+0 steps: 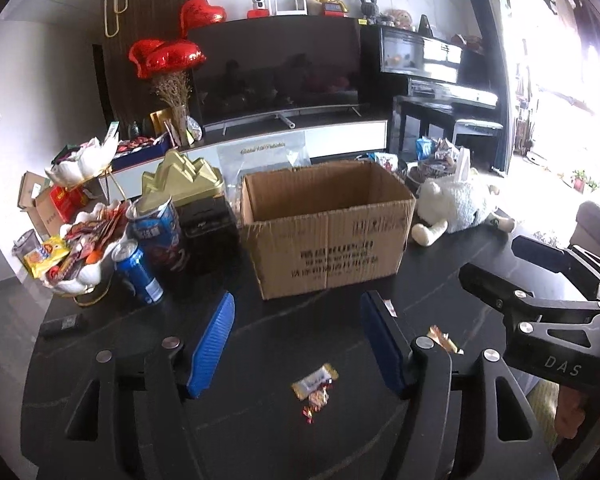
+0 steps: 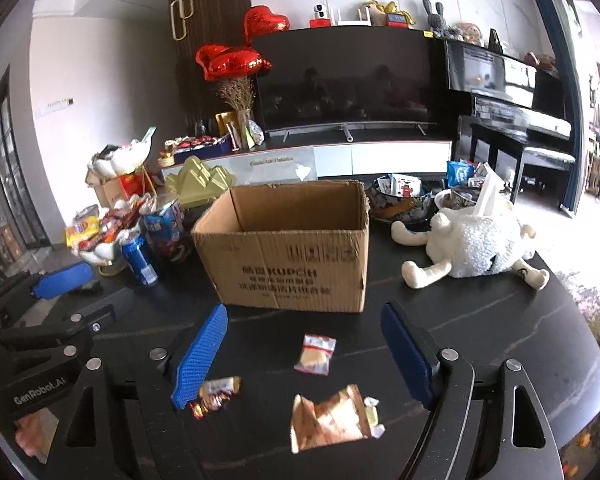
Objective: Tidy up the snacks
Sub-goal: 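Grasp the red-wrapped round candy with the left tool while the right tool grasps the orange Fortune biscuits bag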
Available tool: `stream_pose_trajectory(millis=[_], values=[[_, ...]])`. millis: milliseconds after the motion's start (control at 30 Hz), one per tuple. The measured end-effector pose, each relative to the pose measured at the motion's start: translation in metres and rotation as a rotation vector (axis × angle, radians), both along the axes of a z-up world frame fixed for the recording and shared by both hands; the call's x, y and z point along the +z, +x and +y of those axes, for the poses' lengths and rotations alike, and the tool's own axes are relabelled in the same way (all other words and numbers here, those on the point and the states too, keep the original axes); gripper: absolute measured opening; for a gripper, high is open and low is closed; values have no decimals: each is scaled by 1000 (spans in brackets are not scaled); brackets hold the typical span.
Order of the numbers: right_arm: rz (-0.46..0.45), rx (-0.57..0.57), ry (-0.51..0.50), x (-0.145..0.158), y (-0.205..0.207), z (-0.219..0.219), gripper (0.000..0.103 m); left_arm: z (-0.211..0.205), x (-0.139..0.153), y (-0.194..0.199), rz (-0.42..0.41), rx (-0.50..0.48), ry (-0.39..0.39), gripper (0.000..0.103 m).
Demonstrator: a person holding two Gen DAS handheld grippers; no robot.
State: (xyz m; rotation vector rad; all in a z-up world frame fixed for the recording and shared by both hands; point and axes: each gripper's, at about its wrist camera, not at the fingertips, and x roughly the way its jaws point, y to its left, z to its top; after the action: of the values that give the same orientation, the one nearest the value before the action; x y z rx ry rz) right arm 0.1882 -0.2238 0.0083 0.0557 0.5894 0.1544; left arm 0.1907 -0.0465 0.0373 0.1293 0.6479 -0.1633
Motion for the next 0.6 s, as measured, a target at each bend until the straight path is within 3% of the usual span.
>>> stream_pose_trajectory(millis=[233, 600], values=[[46, 44, -6, -22, -13, 6, 83, 4, -24, -14, 59, 12, -26, 67], [190, 41, -66, -72, -14, 11, 83, 7, -70, -15, 176, 8, -14, 67]])
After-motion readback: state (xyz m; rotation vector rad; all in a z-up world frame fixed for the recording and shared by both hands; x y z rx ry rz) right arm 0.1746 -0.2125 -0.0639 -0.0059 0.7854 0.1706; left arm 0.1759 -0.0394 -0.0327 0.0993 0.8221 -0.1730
